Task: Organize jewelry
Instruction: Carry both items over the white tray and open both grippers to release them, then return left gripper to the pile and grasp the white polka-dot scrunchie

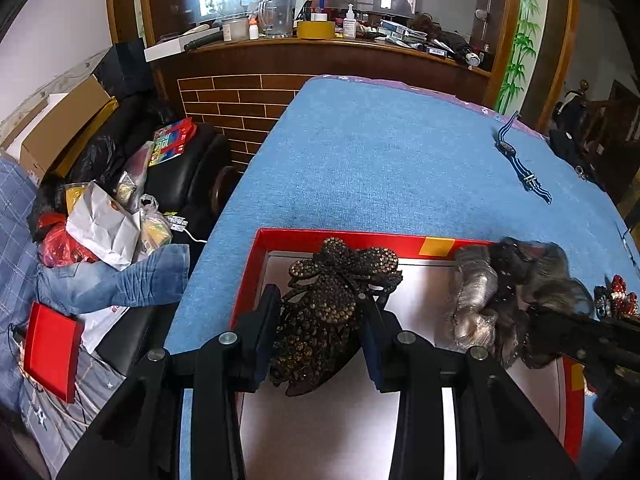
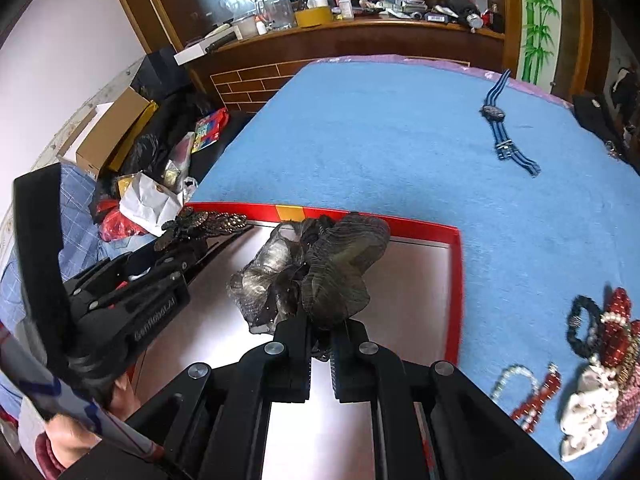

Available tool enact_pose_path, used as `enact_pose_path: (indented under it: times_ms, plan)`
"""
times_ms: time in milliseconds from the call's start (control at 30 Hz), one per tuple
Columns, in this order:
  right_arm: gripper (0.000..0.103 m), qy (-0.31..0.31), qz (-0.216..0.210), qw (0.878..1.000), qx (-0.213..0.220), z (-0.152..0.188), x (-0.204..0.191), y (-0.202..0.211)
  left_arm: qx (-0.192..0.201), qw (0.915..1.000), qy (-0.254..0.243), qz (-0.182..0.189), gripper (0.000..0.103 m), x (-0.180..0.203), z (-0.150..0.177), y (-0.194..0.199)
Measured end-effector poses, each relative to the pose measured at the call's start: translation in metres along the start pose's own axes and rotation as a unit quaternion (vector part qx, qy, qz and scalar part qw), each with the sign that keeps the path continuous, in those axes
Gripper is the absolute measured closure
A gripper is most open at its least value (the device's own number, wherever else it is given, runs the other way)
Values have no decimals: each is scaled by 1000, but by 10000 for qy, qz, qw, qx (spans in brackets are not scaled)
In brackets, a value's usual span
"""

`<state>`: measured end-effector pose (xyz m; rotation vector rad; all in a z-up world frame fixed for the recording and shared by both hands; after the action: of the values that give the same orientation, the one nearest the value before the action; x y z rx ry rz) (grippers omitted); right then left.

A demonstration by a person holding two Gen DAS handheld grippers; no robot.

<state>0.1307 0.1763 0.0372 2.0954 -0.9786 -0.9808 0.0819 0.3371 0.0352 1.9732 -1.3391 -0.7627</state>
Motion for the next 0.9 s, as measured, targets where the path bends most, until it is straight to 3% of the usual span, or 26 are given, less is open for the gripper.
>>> enact_pose_path:
  times_ms: [100, 167, 267, 433, 533, 900]
  plan:
    - [95, -41, 8, 10000, -63, -2, 1, -9, 28, 10000, -28, 0, 65, 0, 0, -3]
    - [94, -46, 67, 9999, -115, -3, 4, -15, 95, 9999, -31, -17, 52, -1, 0, -2]
    - [91, -131, 20, 9998, -166, -1, 9, -18, 164, 9998, 27, 95, 44, -2, 0, 0]
    - [84, -186, -63, 9997, -118, -3, 10, -9, 215, 9997, 26, 137, 43, -3, -1, 6]
    - [73, -205, -152, 9997, -62, -2, 10, -1, 261, 9996, 65, 127, 43, -5, -3, 13]
    - [72, -322, -315, 9988, 213, 12, 19, 43, 511, 9982, 78, 305, 43, -1, -1, 60]
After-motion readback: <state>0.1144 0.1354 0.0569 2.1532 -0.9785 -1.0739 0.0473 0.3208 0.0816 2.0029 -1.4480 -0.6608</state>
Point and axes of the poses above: each gripper's, at about its wrist camera, not at the fingertips, and y roughly against the way its jaws point, x to its right, z to its underside, the point moved 1 cm from there along -y, roughly the way its jaws point, and after that the axes turned 10 degrees about -z, right-handed, at the moved point
